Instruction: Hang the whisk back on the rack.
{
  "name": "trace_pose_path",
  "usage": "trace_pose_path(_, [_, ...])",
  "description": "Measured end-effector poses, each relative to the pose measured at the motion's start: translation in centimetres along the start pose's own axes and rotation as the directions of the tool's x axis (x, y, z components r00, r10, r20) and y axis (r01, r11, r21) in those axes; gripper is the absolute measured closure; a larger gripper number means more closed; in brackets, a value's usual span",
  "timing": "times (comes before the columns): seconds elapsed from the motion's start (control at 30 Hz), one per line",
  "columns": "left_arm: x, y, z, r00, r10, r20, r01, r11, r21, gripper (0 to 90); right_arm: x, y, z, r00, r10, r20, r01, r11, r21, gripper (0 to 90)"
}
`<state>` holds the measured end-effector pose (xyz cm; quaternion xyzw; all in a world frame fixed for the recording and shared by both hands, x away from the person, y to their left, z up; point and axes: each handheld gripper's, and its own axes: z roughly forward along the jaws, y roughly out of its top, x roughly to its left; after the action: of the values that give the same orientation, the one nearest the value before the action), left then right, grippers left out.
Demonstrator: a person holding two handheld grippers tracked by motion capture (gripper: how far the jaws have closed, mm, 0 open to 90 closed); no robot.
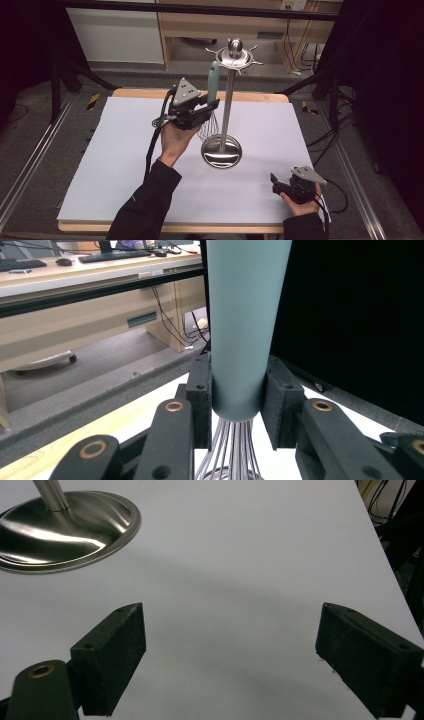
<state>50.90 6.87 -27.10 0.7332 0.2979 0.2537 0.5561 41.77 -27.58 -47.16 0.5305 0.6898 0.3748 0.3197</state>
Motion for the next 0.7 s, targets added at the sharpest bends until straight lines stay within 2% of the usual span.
trace_pose_path(0.4, [0.18,-0.11,0.13,0.9999,0.014,-0.006,-0.014,0.9999,-0.008,67.6,0.03,0.0,0.01,1.0,-0.001,-0.001,0.001,1.0,0.002,13.1])
trace_pose_path(0.5, [0.34,-0.11,0.08,0.9999,-0.005,0.011,0.005,1.0,-0.005,67.2,0.01,0.01,0.0,1.0,-0.001,-0.002,0.001,1.0,0.0,13.1])
trace_pose_path(0.7, [0.46,-0.28,-0.48,0.9998,-0.001,0.018,0.001,1.0,0.003,59.1,0.01,0.0,0.0,1.0,0.0,-0.003,0.0,1.0,0.002,13.1])
